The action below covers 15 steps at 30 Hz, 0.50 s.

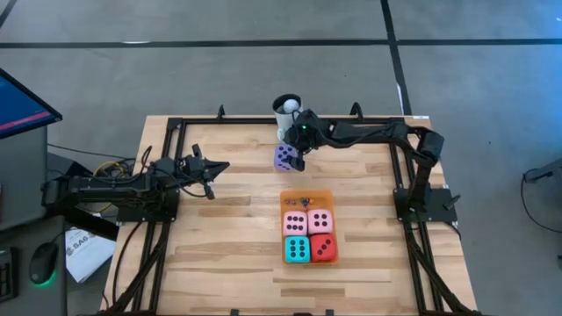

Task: Pick & Place Dice
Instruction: Put the large purple dice into the orange bin

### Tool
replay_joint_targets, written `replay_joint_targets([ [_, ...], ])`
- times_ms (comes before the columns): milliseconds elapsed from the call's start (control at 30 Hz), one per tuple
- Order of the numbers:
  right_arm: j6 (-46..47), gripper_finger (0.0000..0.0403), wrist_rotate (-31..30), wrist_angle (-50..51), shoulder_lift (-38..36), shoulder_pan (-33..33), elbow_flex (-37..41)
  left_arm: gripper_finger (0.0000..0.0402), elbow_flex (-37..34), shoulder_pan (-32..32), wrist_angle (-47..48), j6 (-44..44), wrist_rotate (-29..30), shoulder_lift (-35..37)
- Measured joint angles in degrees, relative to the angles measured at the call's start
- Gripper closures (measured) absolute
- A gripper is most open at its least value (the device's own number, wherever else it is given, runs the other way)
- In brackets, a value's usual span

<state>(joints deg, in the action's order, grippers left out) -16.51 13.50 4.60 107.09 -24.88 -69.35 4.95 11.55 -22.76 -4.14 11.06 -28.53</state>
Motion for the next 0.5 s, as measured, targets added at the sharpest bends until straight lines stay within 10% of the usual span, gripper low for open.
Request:
replay_joint_targets([
  [500, -0.1, 0.0003, 0.0, 0.6, 3.2, -0.1, -0.1, 0.0401, 0.0, 0.0, 0.1, 0.0, 0.0, 0.0],
])
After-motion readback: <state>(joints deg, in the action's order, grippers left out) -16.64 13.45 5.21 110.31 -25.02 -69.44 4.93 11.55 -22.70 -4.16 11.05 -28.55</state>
